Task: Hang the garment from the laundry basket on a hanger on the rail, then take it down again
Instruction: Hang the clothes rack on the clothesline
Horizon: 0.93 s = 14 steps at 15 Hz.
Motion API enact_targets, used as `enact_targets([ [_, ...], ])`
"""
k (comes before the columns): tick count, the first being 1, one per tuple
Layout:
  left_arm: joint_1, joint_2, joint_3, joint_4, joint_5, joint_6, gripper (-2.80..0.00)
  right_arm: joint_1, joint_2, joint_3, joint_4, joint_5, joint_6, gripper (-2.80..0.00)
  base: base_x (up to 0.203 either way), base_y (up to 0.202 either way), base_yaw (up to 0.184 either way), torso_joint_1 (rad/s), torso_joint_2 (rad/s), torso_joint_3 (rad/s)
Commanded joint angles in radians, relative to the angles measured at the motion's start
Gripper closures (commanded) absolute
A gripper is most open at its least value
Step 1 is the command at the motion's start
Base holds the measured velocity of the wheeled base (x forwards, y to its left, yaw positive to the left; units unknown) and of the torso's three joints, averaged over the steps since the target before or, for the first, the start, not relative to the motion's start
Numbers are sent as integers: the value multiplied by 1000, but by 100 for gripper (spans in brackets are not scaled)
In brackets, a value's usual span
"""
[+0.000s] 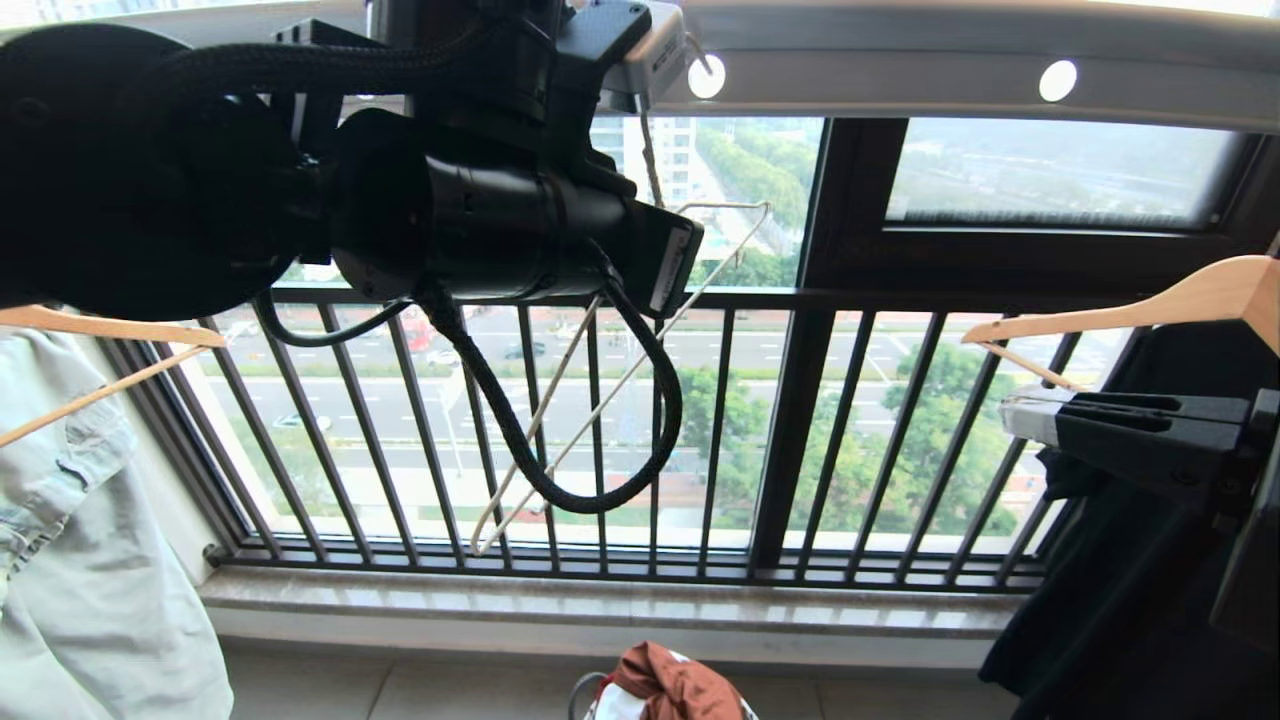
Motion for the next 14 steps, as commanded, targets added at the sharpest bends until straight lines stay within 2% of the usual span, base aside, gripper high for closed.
enact_targets([
  [1, 0, 7, -1, 1, 4, 2, 0, 0, -1, 0, 2, -1, -1, 0, 0, 0, 0, 0, 0, 0],
  [8, 2, 64, -53, 1, 7, 23, 0, 0, -1, 1, 3, -1, -1, 0, 0, 0, 0, 0, 0, 0],
  [14, 14, 65, -48, 1, 7, 27, 0, 0, 2, 1, 3, -1, -1, 0, 0, 0, 0, 0, 0, 0],
])
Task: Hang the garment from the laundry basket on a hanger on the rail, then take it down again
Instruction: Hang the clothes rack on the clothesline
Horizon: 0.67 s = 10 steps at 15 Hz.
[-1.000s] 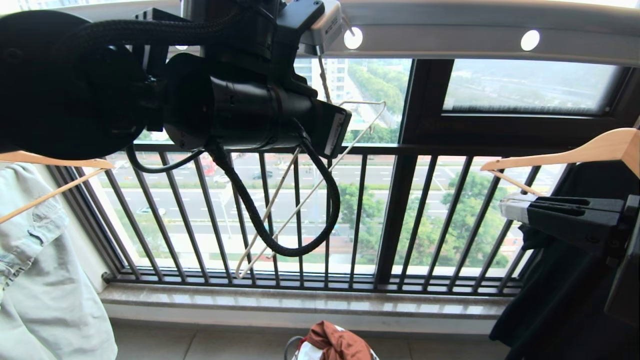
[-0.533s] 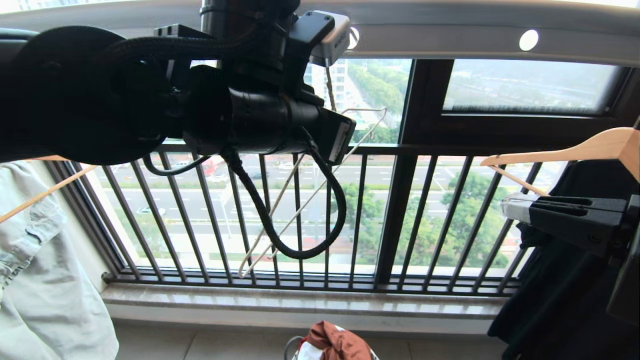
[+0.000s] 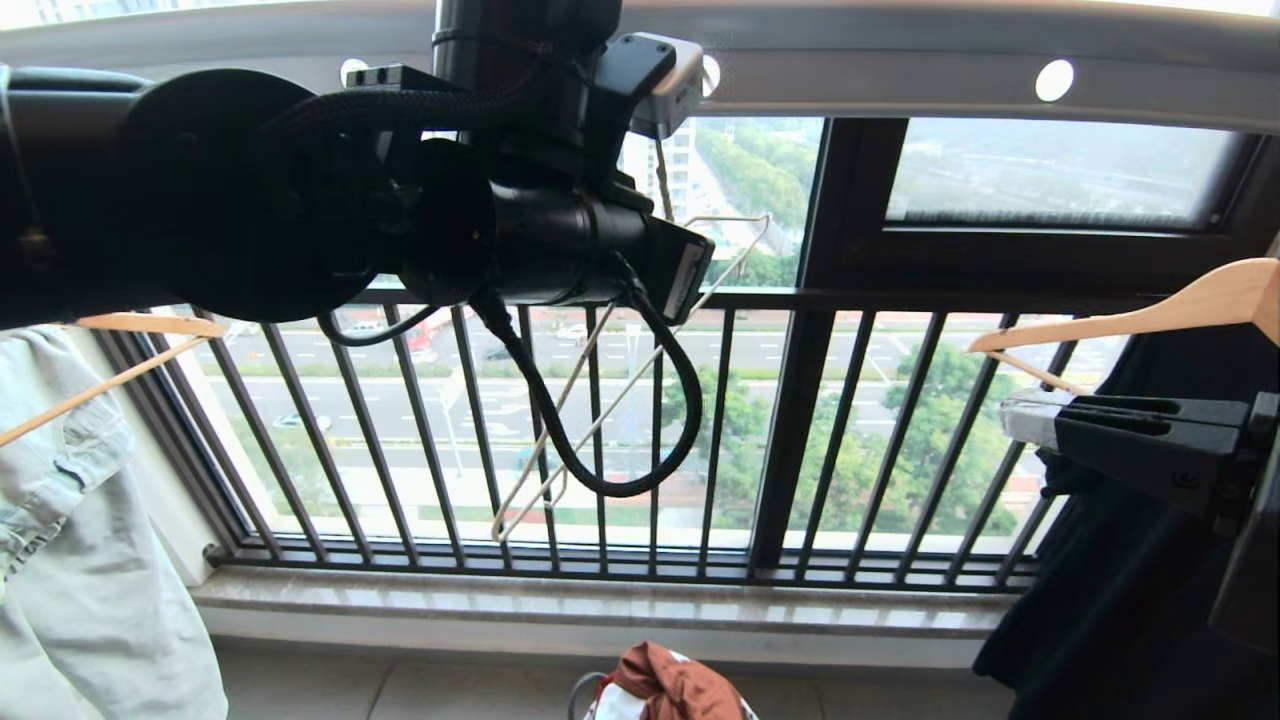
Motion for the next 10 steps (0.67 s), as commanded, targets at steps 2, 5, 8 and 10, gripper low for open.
enact_targets([
  [2, 1, -1, 4, 1, 2, 4, 0, 0, 2, 0, 0, -2, -1, 0, 0, 0, 0, 0, 0, 0],
  [5, 1, -8, 5, -1, 2, 13, -280, 0, 2, 1, 0, 3, -1, 0, 0, 0, 0, 0, 0, 0],
  [8, 1, -17, 7, -1, 3, 13, -280, 2, -1, 15, 0, 7, -21, 0, 0, 0, 0, 0, 0, 0],
  [10, 1, -30, 7, -1, 3, 13, -280, 5, -4, 21, 0, 7, -43, 0, 0, 0, 0, 0, 0, 0],
])
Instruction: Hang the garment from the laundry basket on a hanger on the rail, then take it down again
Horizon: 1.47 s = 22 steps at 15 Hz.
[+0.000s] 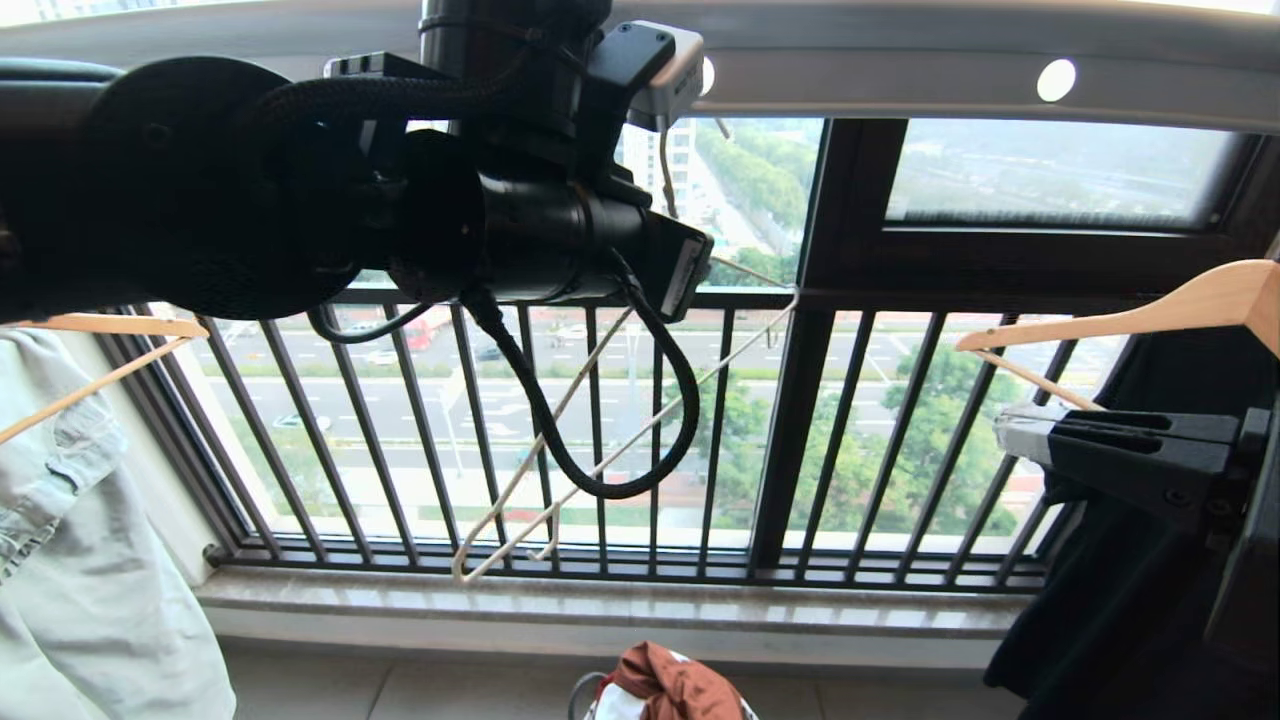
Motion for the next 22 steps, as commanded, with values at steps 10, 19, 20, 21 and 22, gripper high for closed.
enact_targets([
  [10, -15, -468, 306, -1, 55, -10, -280, 3, 4, 31, 1, -7, -7, 0, 0, 0, 0, 0, 0, 0],
  [19, 30, -1030, 766, -9, 50, -37, 0, -31, -146, 163, -4, -23, -50, 0, 0, 0, 0, 0, 0, 0],
  [20, 59, -1086, 801, -9, 50, -52, 0, -70, -189, 198, -3, -21, -63, 0, 0, 0, 0, 0, 0, 0],
  [21, 101, -1140, 836, -10, 49, -64, 0, -133, -233, 236, -3, -18, -74, 0, 0, 0, 0, 0, 0, 0],
  [22, 156, -1186, 870, -10, 50, -71, 0, -188, -277, 265, 0, -16, -83, 0, 0, 0, 0, 0, 0, 0],
])
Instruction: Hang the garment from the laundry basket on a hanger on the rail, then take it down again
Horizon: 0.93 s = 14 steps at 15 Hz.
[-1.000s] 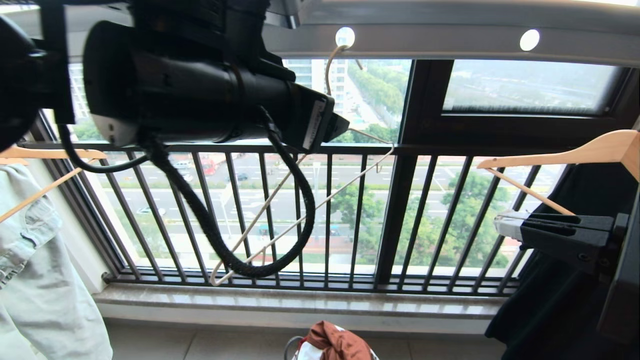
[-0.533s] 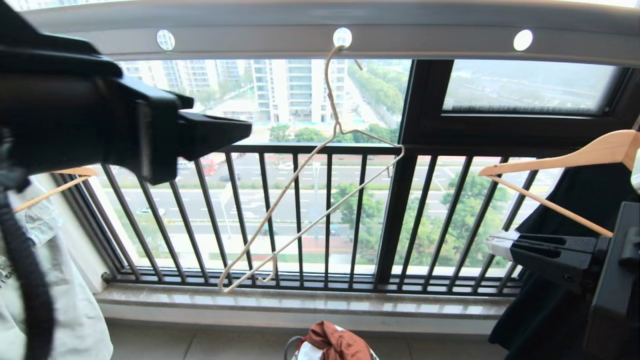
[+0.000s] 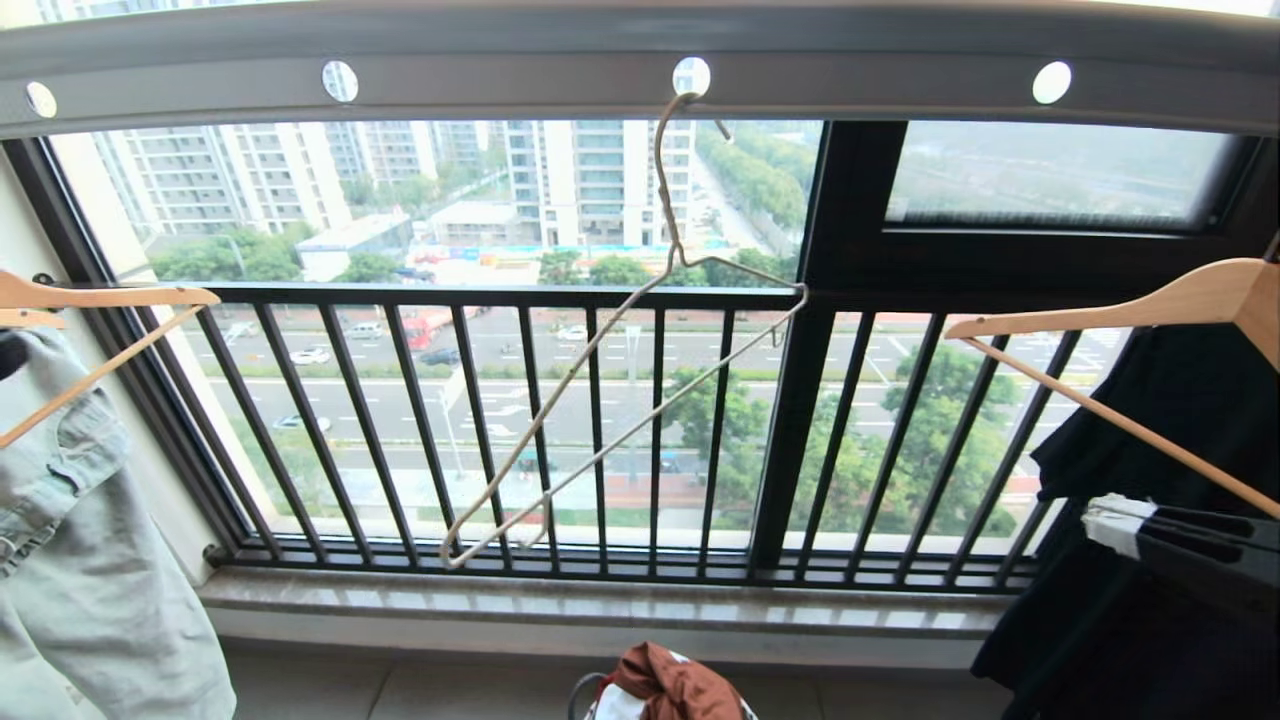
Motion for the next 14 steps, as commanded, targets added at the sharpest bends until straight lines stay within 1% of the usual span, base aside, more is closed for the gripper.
enact_targets([
  [1, 127, -159, 65, 1, 2, -8, 0, -136, -139, 60, 7, 1, -12, 0, 0, 0, 0, 0, 0, 0],
  [3, 259, -197, 77, 1, 1, -18, 0, -268, -212, 69, 29, 1, -20, 0, 0, 0, 0, 0, 0, 0],
  [4, 341, -227, 88, 1, 0, -21, 0, -317, -268, 69, 46, 0, -22, 0, 0, 0, 0, 0, 0, 0],
  [6, 469, -323, 113, 1, -14, -35, 0, -382, -384, 64, 64, -18, -23, 0, 0, 0, 0, 0, 0, 0],
  [7, 532, -367, 143, 1, -31, -59, 0, -418, -441, 55, 73, -50, -24, 0, 0, 0, 0, 0, 0, 0],
  [8, 587, -410, 169, 4, -59, -77, 0, -455, -485, 44, 89, -85, -24, 0, 0, 0, 0, 0, 0, 0],
  [9, 640, -447, 209, 6, -106, -86, 0, -496, -508, 32, 120, -108, -24, 0, 0, 0, 0, 0, 0, 0],
  [10, 687, -489, 253, 7, -174, -91, 0, -536, -520, 26, 160, -124, -23, 0, 0, 0, 0, 0, 0, 0],
  [11, 708, -524, 302, 8, -209, -93, 0, -584, -543, 26, 197, -135, -23, 0, 0, 0, 0, 0, 0, 0],
  [12, 713, -542, 345, 7, -221, -92, 0, -628, -567, 29, 238, -138, -22, 0, 0, 0, 0, 0, 0, 0],
  [14, 710, -582, 447, 5, -229, -87, 0, -655, -654, 77, 305, -137, -20, 0, 0, 0, 0, 0, 0, 0],
])
